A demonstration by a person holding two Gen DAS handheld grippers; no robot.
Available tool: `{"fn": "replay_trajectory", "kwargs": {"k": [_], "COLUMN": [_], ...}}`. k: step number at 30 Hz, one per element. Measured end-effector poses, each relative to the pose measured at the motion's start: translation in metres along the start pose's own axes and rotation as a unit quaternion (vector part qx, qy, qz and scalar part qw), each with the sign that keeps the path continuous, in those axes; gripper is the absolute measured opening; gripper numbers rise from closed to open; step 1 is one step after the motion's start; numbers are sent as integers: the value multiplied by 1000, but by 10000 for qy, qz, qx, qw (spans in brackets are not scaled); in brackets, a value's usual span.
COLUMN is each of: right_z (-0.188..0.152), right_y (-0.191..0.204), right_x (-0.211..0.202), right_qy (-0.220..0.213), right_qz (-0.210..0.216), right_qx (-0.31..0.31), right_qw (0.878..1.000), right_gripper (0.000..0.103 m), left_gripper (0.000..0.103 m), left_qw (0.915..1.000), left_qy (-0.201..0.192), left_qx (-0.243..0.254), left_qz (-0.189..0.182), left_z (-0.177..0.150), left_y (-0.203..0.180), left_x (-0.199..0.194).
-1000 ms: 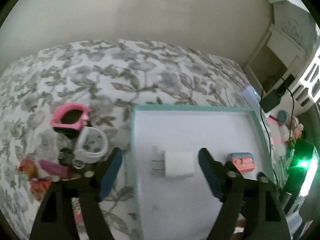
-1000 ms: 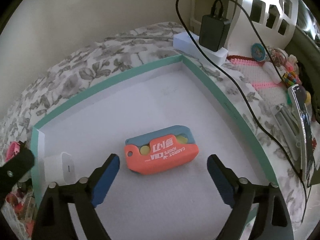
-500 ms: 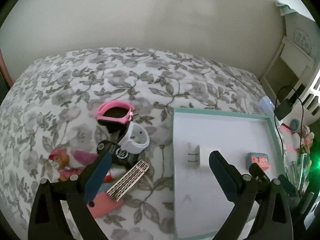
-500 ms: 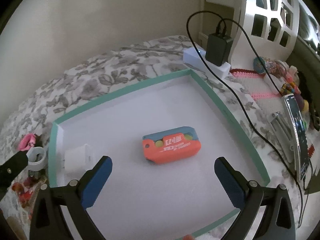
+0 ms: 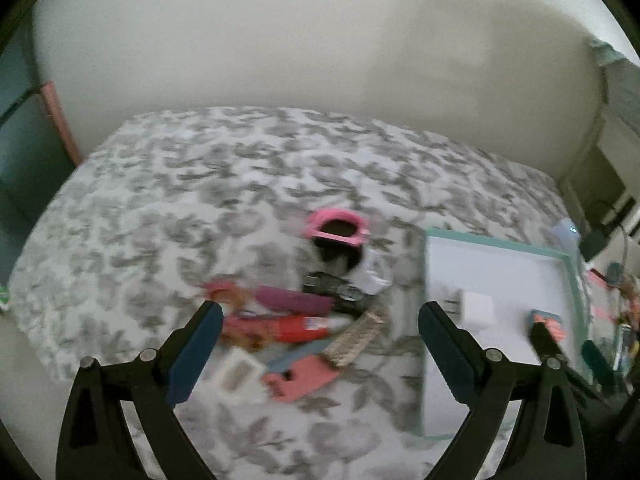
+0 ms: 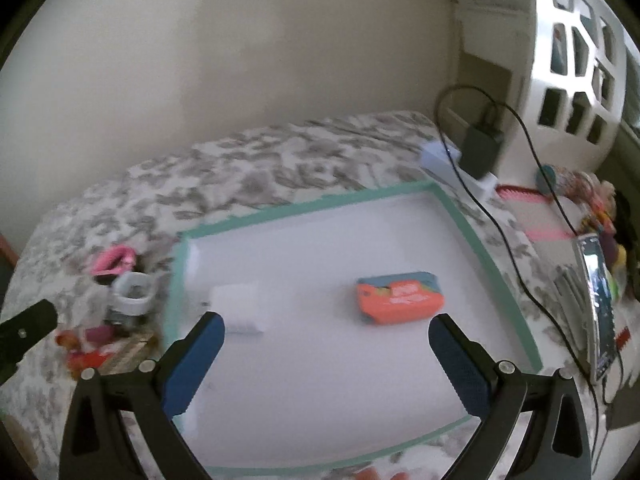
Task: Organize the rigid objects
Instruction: 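Move both grippers back over the pile of objects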
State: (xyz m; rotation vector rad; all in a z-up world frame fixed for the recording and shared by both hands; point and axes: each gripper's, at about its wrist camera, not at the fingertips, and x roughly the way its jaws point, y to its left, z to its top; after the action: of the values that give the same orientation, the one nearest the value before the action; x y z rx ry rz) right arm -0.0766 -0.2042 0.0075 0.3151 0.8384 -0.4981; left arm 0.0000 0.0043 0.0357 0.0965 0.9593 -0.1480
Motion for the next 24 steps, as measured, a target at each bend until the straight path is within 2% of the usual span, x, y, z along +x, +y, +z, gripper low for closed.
{"fn": "replay_trajectory", "kwargs": {"k": [5,10,16,24], "right_z": [2,2,-5,-31], "right_y": [24,58,96,130], "right_x": [-16,-23,-19,5], "right_qy": [-242,-305,-92,677], "right_qz": [417,685,1118,1524], "right_qx": [-89,-408,-631,-992], "right_qw": [9988,9963,9917,9810], "right_gripper": [103,103,103,103], "left_gripper": [98,98,98,98], "left_qw": [9979,9924,9935,9924], "left_qy": [-144,-260,-5,457], "left_qx": [-40,-80,-307,-542], "left_qz": [626,1199,1096,1008], "left_z": [15,31,24,3], "left_y": [33,65,91,108], "left_x": [-12,-20,-8,25]}}
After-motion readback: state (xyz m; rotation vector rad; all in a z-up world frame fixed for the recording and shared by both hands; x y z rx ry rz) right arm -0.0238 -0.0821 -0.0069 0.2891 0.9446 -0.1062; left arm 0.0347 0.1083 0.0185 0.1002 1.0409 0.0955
